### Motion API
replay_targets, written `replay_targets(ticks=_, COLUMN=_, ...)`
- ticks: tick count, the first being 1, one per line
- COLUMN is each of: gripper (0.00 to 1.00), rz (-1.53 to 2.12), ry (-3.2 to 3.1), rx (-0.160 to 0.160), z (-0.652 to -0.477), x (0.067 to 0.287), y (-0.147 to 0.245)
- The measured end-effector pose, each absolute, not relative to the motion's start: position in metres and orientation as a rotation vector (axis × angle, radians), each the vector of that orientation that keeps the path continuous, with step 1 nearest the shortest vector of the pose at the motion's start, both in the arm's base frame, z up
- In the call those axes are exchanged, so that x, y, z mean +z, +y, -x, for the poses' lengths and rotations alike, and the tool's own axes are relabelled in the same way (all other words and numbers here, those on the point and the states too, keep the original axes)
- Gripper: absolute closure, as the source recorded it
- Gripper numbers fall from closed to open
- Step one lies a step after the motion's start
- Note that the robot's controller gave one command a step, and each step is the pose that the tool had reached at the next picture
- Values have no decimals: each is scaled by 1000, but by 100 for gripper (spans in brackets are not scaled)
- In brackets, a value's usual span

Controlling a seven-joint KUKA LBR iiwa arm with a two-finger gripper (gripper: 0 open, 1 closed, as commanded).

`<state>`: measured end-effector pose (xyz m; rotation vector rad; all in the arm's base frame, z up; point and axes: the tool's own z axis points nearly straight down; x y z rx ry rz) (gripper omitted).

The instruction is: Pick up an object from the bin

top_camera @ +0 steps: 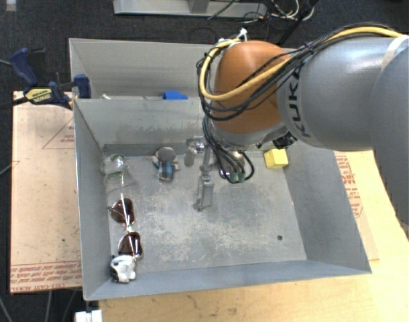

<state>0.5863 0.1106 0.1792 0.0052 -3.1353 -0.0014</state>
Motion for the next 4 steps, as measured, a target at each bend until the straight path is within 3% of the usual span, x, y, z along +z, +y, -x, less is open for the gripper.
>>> replay_targets(ticks=1, gripper=0, rz=-1, ry=-3143, rx=-3, z=-588, x=184, y=110)
replay_targets(ticks=2, gripper=0, rz=81, ry=-3152, rx=-6, z=-626, x=124, y=123)
replay_targets(ticks=3, gripper=0, rz=-272, ry=-3129, rx=-1, z=-642, x=105, y=126)
replay_targets(ticks=4, gripper=0, rz=190, ry=-3139, rx=-3, z=-652, x=113, y=139)
